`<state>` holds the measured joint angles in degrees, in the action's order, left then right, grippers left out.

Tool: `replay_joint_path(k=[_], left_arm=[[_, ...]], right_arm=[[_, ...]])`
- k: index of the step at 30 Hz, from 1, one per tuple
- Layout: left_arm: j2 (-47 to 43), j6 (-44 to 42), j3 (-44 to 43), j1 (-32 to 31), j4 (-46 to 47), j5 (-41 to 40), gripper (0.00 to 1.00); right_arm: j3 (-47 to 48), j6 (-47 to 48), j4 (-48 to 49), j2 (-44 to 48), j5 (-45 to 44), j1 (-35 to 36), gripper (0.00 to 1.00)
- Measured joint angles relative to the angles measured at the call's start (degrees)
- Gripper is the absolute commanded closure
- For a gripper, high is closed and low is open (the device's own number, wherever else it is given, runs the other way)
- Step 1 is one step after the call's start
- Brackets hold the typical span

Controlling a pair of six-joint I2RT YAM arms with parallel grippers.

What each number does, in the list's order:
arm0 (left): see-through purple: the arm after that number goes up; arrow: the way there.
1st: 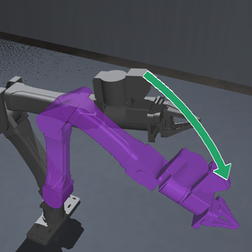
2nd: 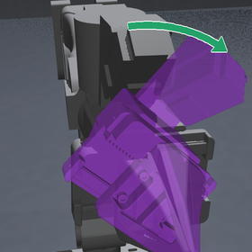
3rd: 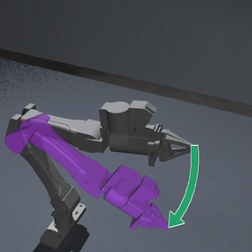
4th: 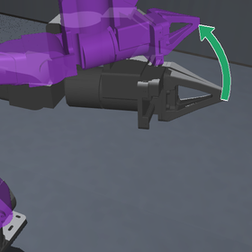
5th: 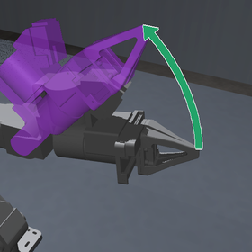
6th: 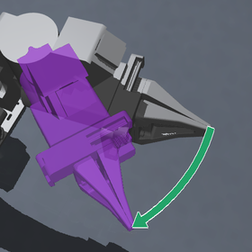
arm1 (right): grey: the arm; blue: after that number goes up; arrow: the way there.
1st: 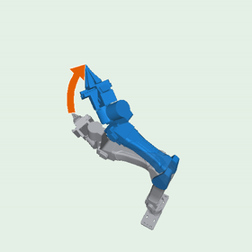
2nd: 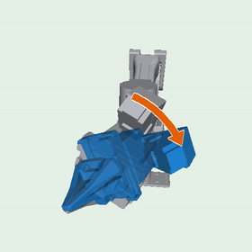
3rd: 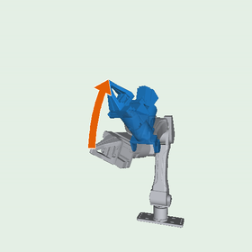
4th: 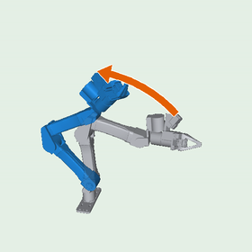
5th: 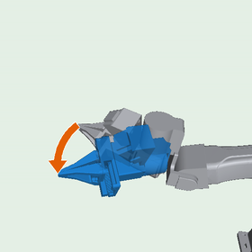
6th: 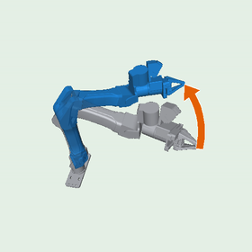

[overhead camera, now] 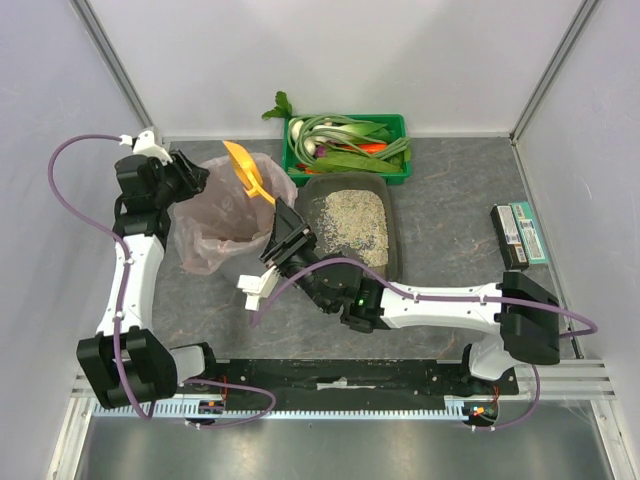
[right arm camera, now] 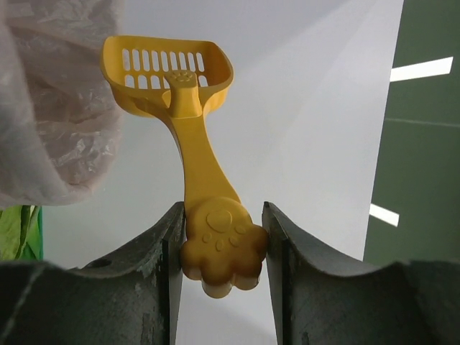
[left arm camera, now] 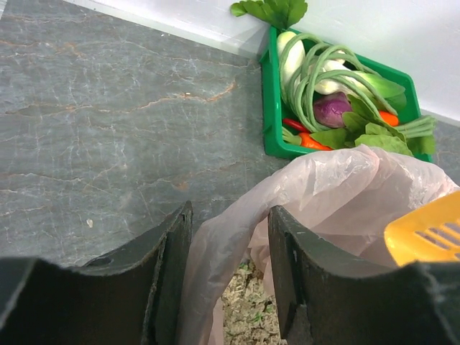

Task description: Clean the litter box

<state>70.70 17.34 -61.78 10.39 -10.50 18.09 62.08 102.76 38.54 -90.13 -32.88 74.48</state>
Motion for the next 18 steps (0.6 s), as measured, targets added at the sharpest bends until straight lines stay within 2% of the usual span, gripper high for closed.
replay_joint_path(k=[6,12,15,16,18], left_arm=[[-2.0,2.0,2.5,-0.9,2.7,-2.0,0.98],[-2.0,4.1,2.9,-1.1,3.8,-2.1,0.98],[-2.0,4.8,2.9,-1.1,3.8,-2.1,0.82],[-2.0,4.9,2.9,-1.1,3.8,-2.0,0.69],[-2.0,4.9,2.9,-1.1,3.8,-2.1,0.57]], right_arm=[[0.0,-8.7,2.0,2.8,-2.5,0.1,1.00],[2.1,-21.3,8.2,5.4,-16.7,0.7,1.00],[2.1,-30.1,4.7,9.7,-23.4,0.7,1.00],[2.0,-34.8,1.7,11.8,-25.2,0.7,1.00],[1.5,-43.5,-4.2,15.9,-27.9,0.3,1.00]])
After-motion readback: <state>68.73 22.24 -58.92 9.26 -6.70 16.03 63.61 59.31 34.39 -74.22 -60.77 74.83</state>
